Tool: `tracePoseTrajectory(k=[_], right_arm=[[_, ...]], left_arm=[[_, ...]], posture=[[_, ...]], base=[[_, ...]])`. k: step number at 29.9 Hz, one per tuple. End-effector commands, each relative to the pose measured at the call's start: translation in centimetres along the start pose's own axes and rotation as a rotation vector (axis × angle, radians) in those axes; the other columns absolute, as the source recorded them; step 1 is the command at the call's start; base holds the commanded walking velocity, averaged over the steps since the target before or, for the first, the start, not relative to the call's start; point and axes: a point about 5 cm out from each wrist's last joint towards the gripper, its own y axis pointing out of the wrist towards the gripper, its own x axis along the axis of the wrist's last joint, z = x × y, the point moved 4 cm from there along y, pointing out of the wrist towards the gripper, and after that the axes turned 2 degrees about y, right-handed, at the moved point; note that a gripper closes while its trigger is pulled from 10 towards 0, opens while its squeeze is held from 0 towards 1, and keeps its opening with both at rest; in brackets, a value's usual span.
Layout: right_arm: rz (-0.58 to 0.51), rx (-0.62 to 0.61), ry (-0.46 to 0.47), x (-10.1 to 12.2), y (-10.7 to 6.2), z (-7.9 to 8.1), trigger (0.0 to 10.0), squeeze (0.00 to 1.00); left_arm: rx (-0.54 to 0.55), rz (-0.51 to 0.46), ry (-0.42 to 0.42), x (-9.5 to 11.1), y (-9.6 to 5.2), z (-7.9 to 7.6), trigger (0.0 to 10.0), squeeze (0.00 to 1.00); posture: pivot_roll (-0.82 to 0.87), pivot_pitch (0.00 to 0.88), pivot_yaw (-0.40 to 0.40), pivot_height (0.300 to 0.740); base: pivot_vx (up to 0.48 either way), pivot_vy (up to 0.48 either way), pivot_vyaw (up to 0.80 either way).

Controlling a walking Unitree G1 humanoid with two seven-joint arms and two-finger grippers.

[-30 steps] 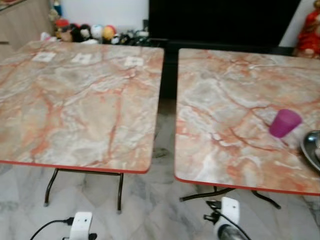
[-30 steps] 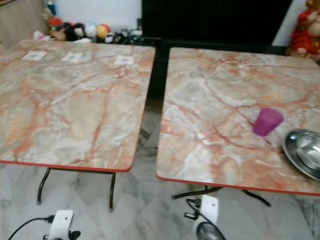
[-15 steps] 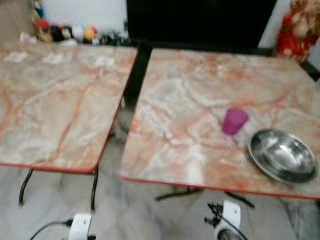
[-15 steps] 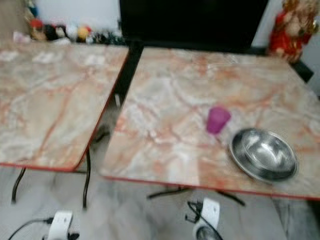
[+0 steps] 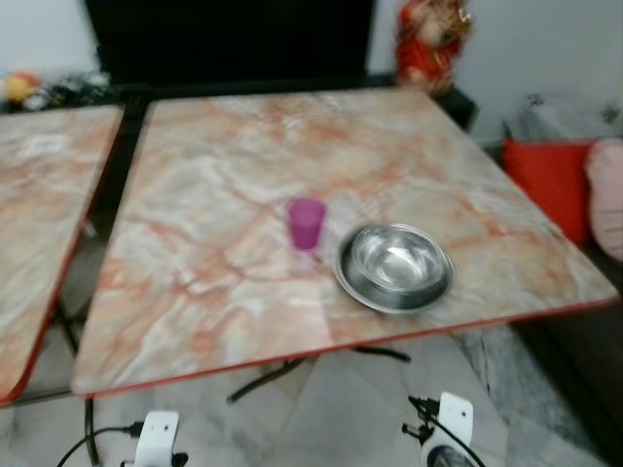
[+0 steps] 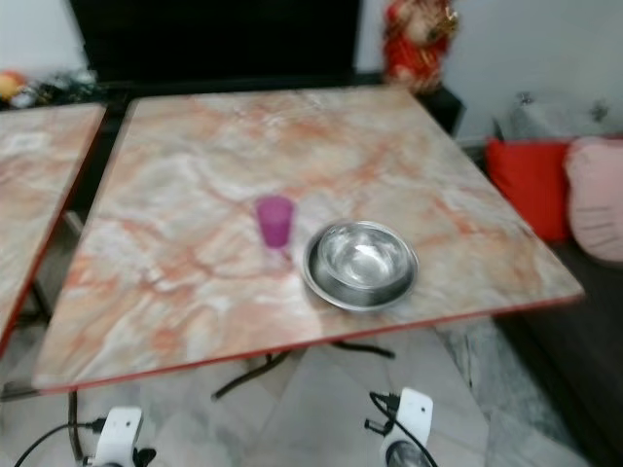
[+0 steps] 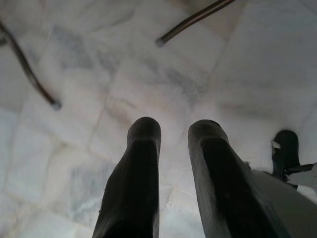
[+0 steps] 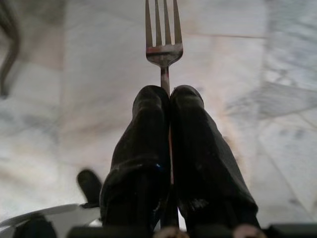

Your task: Setting the table

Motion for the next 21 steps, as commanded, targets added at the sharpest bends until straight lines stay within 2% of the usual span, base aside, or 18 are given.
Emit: tracePoseTrajectory(k=[1, 12, 14, 15, 16, 17, 18, 19, 20, 21], right_arm=[[-0.003, 0.005, 0.011, 0.0, 0.0, 0.3, 10.0, 0.0], [-0.036, -0.01, 0.02, 0.7, 0.0, -0.2, 10.0, 0.0], [-0.052, -0.111, 0.044, -1.0, -0.5, -4.0, 10.0, 0.0], [-0.052, -0.111, 0.044, -1.0, -0.5, -4.0, 10.0, 0.0], [-0.07, -0.209, 0.037, -1.1, -0.8, -5.8, 10.0, 0.0], [-0.084, -0.272, 0.046, -0.9, -1.0, -6.8, 10.0, 0.0], [-0.104, -0.344, 0.088, -0.7, -1.2, -8.0, 10.0, 0.0], [-0.123, -0.443, 0.168, -0.7, -1.7, -9.7, 10.0, 0.0], [-0.123, -0.443, 0.168, -0.7, -1.7, -9.7, 10.0, 0.0], [-0.144, -0.493, 0.223, -0.6, -2.1, -10.6, 10.0, 0.0]], left_arm=[[0.005, 0.028, 0.003, -0.9, -0.2, 0.3, 10.0, 0.0], [0.007, 0.034, 0.002, -1.1, -0.2, 0.4, 10.0, 0.0], [0.008, 0.034, -0.001, -1.1, -0.2, 0.4, 10.0, 0.0], [0.008, 0.034, -0.001, -1.1, -0.2, 0.4, 10.0, 0.0], [0.009, 0.036, -0.002, -1.2, -0.2, 0.4, 10.0, 0.0], [0.009, 0.037, -0.003, -1.2, -0.2, 0.4, 10.0, 0.0], [0.01, 0.038, -0.003, -1.3, -0.2, 0.4, 10.0, 0.0], [0.01, 0.039, -0.004, -1.4, -0.3, 0.4, 10.0, 0.0], [0.01, 0.039, -0.004, -1.4, -0.3, 0.4, 10.0, 0.0], [0.009, 0.041, -0.003, -1.4, -0.3, 0.3, 10.0, 0.0]], posture=[[0.03, 0.011, -0.011, 0.74], [0.02, 0.014, -0.013, 0.74], [0.02, 0.014, -0.013, 0.74], [0.02, 0.014, -0.013, 0.74], [0.02, 0.012, -0.026, 0.74], [0.02, 0.012, -0.026, 0.74], [0.02, 0.012, -0.026, 0.74], [0.01, 0.012, -0.03, 0.74], [0.01, 0.012, -0.03, 0.74], [0.0, 0.011, -0.031, 0.74]], base=[[0.0, 0.0, 0.0], [0.0, 0.0, 0.0], [0.0, 0.0, 0.0], [0.0, 0.0, 0.0], [0.0, 0.0, 0.0], [0.0, 0.0, 0.0], [0.0, 0.0, 0.0], [0.0, 0.0, 0.0], [0.0, 0.0, 0.0], [0.0, 0.0, 0.0]])
